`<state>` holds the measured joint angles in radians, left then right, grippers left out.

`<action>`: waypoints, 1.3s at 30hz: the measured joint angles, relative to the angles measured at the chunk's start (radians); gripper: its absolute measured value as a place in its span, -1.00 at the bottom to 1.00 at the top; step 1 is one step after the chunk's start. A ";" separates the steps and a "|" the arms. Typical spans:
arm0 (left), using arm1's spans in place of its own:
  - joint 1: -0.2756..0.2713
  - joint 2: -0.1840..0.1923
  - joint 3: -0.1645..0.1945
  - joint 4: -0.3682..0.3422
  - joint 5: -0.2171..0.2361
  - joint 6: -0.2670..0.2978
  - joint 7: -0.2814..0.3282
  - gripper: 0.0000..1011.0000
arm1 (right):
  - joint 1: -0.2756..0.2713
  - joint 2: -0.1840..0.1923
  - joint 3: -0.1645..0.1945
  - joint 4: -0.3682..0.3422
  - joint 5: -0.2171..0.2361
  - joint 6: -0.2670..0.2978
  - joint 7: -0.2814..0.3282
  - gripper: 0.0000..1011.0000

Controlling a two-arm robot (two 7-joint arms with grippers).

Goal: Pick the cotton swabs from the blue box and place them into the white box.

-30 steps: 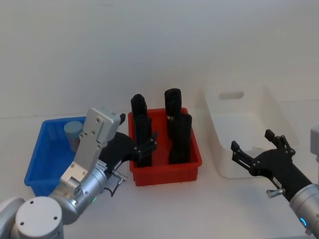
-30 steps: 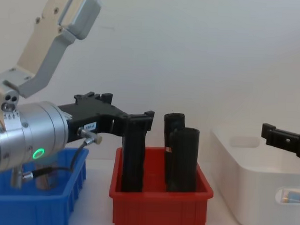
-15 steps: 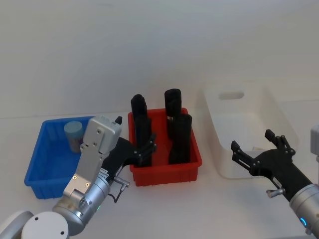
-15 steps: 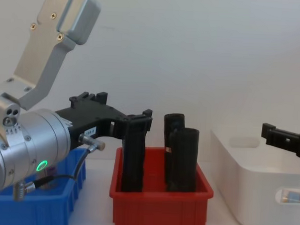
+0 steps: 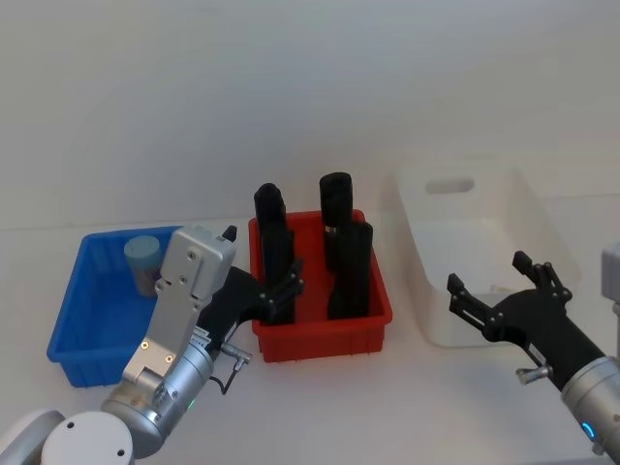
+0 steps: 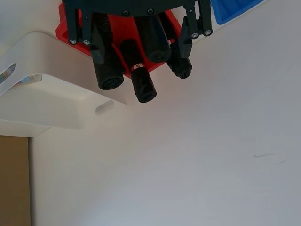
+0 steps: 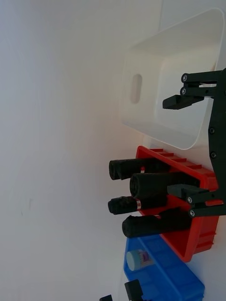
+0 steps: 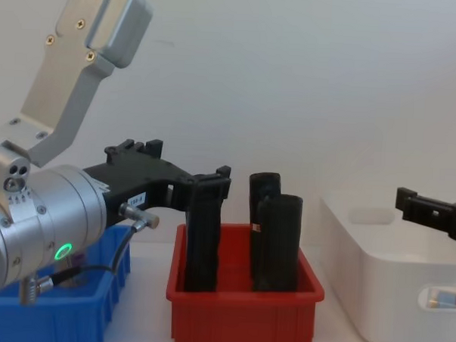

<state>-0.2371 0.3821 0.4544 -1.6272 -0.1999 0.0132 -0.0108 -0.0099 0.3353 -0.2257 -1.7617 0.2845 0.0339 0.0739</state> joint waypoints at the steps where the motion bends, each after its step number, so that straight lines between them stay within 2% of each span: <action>1: 0.000 0.000 0.000 0.000 0.000 0.000 0.000 0.99 | 0.004 -0.001 0.000 0.004 -0.002 0.000 0.004 0.98; 9: 0.000 0.000 0.000 0.001 -0.001 0.000 0.000 0.99 | 0.039 -0.015 -0.002 0.042 -0.022 0.002 0.041 0.98; 16: 0.000 0.000 0.000 0.001 -0.001 0.001 0.000 0.99 | 0.103 -0.038 -0.006 0.117 -0.050 0.002 0.094 0.98; 25: 0.000 0.000 0.000 0.001 0.000 0.001 0.000 0.99 | 0.218 -0.085 -0.018 0.262 -0.091 -0.017 0.185 0.98; 32: 0.000 0.000 0.000 0.001 0.000 0.001 0.000 0.99 | 0.320 -0.130 -0.033 0.405 -0.122 -0.050 0.254 0.98; 33: 0.000 0.000 0.000 0.001 0.000 0.001 0.000 0.99 | 0.320 -0.130 -0.033 0.405 -0.122 -0.050 0.254 0.98; 38: 0.000 0.000 0.000 0.001 0.000 0.001 0.000 0.99 | 0.404 -0.168 -0.048 0.533 -0.144 -0.088 0.305 0.98; 39: 0.000 0.000 0.000 0.001 0.000 0.001 0.000 0.99 | 0.404 -0.168 -0.048 0.533 -0.144 -0.088 0.305 0.98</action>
<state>-0.2372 0.3822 0.4542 -1.6262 -0.2004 0.0139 -0.0110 0.3943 0.1670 -0.2736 -1.2290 0.1400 -0.0537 0.3786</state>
